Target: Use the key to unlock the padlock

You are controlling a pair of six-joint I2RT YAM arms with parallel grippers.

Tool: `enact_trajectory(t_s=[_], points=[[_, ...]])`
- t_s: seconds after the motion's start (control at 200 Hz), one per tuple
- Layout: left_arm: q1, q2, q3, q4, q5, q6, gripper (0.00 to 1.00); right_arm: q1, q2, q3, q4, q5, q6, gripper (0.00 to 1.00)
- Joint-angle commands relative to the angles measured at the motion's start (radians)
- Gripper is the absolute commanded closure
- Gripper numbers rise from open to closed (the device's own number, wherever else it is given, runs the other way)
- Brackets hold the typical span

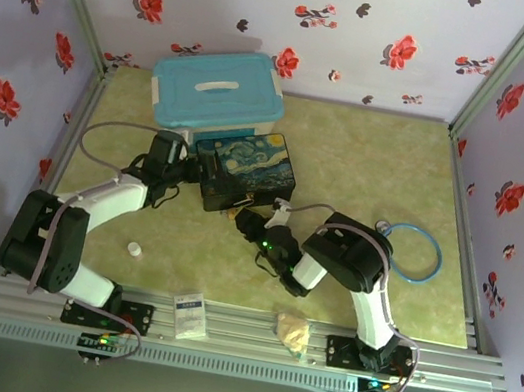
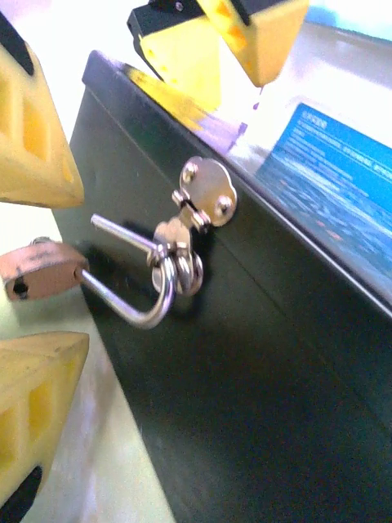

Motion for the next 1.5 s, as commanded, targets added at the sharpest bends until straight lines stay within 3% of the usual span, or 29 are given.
enact_trajectory(t_s=[0.0,0.105,0.22,0.375,0.545,0.73,0.94,1.01,1.085,1.335,1.495], points=[[-0.003,0.016,0.041,-0.04,0.002,0.013,0.31,0.004,0.034,0.018,-0.094,-0.043,0.013,0.56],[-0.004,0.046,0.044,-0.05,-0.026,0.032,0.3,0.026,-0.037,0.023,-0.334,0.079,0.02,0.56],[-0.005,0.067,0.046,-0.05,-0.038,0.04,0.3,0.078,-0.142,0.061,-0.635,0.244,-0.082,0.54],[-0.009,0.1,0.078,-0.083,-0.06,0.055,0.28,0.144,-0.146,0.312,-1.159,0.385,-0.242,0.51],[-0.009,0.119,0.078,-0.078,-0.071,0.054,0.27,0.179,-0.1,0.387,-1.208,0.41,-0.297,0.5],[-0.009,0.133,0.072,-0.067,-0.068,0.052,0.27,0.182,-0.025,0.509,-1.384,0.464,-0.284,0.49],[-0.009,0.146,0.072,-0.063,-0.068,0.062,0.28,0.188,0.011,0.509,-1.313,0.459,-0.359,0.54],[-0.009,0.164,0.057,-0.035,-0.067,0.067,0.33,0.178,0.017,0.465,-1.182,0.404,-0.381,0.67],[-0.009,0.188,0.034,-0.003,-0.066,0.069,0.36,0.161,0.009,0.447,-1.124,0.384,-0.348,0.78],[-0.01,0.202,0.007,0.014,-0.068,0.075,0.37,0.121,-0.062,0.373,-0.995,0.343,-0.241,0.92],[-0.01,0.197,-0.005,0.017,-0.07,0.079,0.38,0.043,-0.111,0.211,-0.745,0.24,-0.092,0.97]])
